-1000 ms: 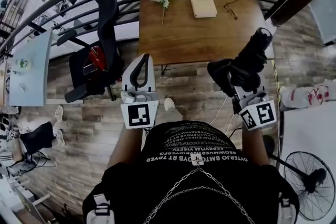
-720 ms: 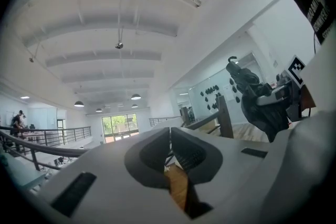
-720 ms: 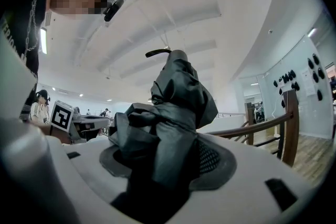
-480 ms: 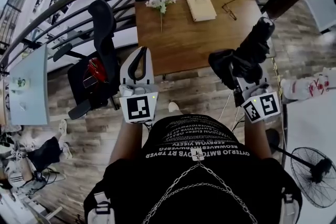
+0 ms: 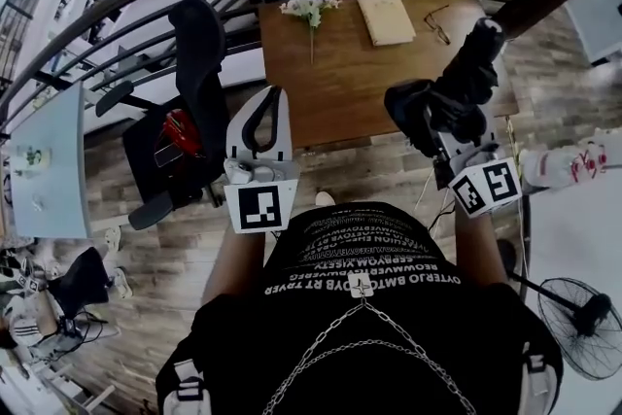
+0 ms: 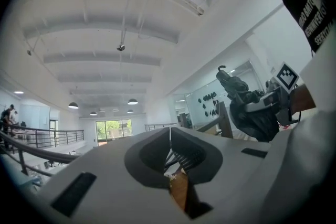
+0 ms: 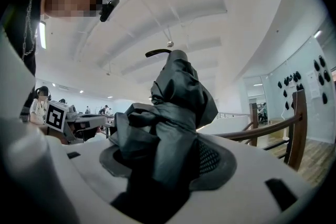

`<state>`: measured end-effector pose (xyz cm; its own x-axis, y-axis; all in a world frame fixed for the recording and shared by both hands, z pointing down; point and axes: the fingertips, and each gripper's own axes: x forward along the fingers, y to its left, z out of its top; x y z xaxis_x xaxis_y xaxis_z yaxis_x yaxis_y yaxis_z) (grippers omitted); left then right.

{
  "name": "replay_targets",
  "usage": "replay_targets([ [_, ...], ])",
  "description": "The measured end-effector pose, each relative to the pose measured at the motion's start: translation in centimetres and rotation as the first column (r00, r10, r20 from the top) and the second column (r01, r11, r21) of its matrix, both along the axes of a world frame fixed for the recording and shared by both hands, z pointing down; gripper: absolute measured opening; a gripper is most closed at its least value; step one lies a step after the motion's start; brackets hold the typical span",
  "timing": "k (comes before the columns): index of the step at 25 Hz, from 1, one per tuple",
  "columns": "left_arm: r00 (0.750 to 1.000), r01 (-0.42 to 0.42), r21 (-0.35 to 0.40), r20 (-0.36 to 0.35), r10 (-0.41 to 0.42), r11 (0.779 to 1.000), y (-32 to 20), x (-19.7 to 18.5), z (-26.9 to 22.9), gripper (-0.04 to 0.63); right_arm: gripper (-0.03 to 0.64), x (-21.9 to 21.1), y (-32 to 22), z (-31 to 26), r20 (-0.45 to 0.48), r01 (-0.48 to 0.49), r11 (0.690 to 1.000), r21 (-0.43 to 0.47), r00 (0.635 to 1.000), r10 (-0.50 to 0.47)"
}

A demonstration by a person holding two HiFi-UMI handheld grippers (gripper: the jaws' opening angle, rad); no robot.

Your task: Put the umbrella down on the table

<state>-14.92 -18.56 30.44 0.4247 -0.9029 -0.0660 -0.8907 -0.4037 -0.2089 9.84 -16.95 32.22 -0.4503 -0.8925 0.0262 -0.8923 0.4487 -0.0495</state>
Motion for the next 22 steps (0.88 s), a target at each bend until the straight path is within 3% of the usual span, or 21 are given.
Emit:
replay_targets([
  [5,0.998,-0.019,-0.009,-0.064,0.018,1.0,-0.7,-0.6,0.0,0.032,0.273,-1.8,-1.2,0.8,-0.007,0.017,0.999,-0.035,1.0,-0.017],
  [14,1.0,0.013,0.024,-0.017,-0.013,1.0,-2.7,0.6,0.4,0.032,0.273,-0.6,-3.3,4.4,0.007,0.013,0.993,-0.121,1.0,-0.013],
  [22,0.999,0.038,-0.018,0.007,-0.038,0.999,-6.3,2.5,1.8,0.032,0.273,1.2,-7.8,8.0,0.007,0.038,0.979,-0.202,0.999,-0.037],
])
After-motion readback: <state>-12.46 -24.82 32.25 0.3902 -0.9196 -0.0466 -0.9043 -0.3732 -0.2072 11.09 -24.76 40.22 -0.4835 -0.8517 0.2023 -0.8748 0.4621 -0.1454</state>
